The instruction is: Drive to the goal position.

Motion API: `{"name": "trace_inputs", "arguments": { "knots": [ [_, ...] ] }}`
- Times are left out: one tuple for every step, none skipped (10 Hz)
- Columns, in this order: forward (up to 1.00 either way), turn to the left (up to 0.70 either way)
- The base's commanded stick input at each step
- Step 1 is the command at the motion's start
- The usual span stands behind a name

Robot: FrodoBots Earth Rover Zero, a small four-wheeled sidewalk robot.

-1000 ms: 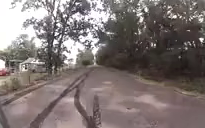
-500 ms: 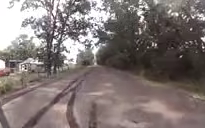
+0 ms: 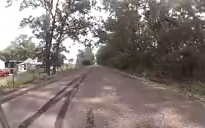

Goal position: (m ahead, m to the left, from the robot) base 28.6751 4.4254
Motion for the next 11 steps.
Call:
{"name": "trace_inputs", "arguments": {
  "knots": [
    [0.70,0.00],
    [0.70,0.00],
    [0.70,0.00],
    [0.70,0.00],
    [0.70,0.00],
    [0.70,0.00],
    [0.70,0.00],
    [0.70,0.00],
    [0.70,0.00],
    [0.70,0.00],
    [0.70,0.00]
  ]
}}
